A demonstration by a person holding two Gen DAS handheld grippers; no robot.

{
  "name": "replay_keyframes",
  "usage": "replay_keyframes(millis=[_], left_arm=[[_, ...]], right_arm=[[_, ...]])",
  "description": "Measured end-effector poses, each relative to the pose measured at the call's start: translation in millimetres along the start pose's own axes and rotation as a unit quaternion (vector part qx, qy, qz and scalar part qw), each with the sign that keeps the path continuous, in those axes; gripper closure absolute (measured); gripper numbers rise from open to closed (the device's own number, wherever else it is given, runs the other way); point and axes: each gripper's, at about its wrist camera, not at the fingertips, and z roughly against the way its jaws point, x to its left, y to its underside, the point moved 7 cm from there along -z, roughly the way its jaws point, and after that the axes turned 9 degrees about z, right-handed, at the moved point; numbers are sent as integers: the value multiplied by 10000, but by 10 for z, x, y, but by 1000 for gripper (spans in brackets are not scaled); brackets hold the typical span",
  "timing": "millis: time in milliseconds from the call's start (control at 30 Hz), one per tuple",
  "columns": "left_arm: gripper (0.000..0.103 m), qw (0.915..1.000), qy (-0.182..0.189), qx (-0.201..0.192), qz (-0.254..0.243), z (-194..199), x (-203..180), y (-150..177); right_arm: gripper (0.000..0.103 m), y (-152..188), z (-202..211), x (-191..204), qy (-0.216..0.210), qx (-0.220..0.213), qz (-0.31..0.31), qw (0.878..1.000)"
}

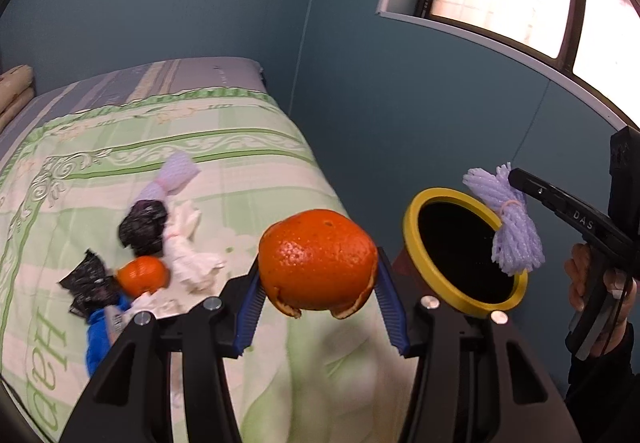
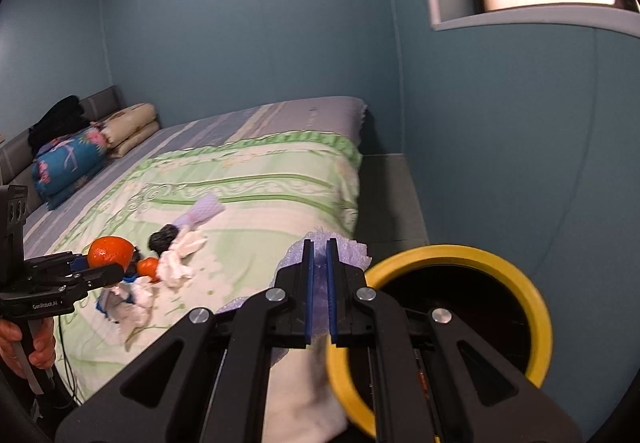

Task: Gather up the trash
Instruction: 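Carry the orange and purple mesh net with both tools over the yellow bin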

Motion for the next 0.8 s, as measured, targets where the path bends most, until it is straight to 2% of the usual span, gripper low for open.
replay_keyframes(millis=[367,800], left_arm=[[55,9976,515,280,-373,-522,-683,-75],[55,9915,961,604,-632,-1043,-1274,-19]], right_arm=[[98,143,69,-607,592,57,-302,9978],[98,352,-87,-1061,1236,246,-454,9910]])
